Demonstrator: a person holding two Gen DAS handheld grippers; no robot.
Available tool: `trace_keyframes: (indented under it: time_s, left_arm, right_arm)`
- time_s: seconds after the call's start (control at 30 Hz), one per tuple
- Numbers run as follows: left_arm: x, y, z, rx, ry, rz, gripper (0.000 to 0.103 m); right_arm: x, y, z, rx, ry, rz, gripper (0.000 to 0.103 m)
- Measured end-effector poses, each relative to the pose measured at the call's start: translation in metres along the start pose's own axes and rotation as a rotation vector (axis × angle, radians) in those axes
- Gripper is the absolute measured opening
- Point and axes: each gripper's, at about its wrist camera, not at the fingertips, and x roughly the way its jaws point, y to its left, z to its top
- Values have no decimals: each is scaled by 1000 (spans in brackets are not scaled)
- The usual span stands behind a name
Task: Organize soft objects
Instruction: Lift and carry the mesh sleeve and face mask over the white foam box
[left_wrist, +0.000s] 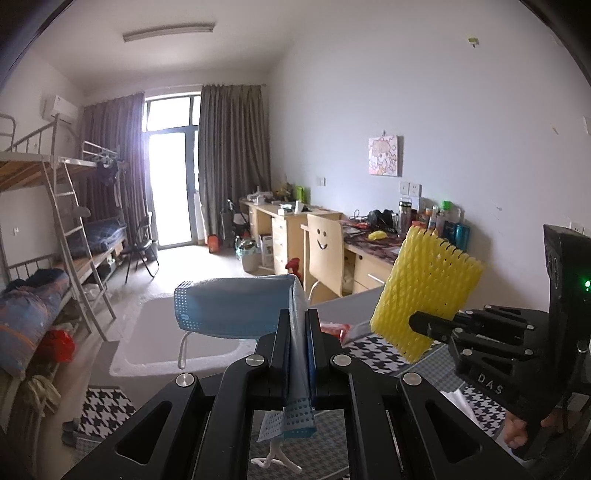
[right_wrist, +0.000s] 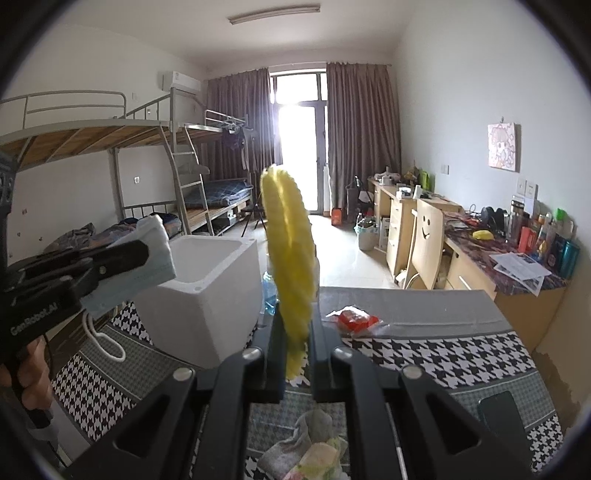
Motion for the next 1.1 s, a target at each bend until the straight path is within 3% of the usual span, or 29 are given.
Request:
trace_keyframes:
  time_s: [0.63, 1.1]
  left_arm:
    - [12, 34, 16, -29, -21, 82, 8]
    - [34, 74, 19, -90, 8, 163, 8]
  right_arm:
    - [24, 26, 29, -66, -13, 51, 12]
    - [55, 39, 50, -91, 12, 82, 13]
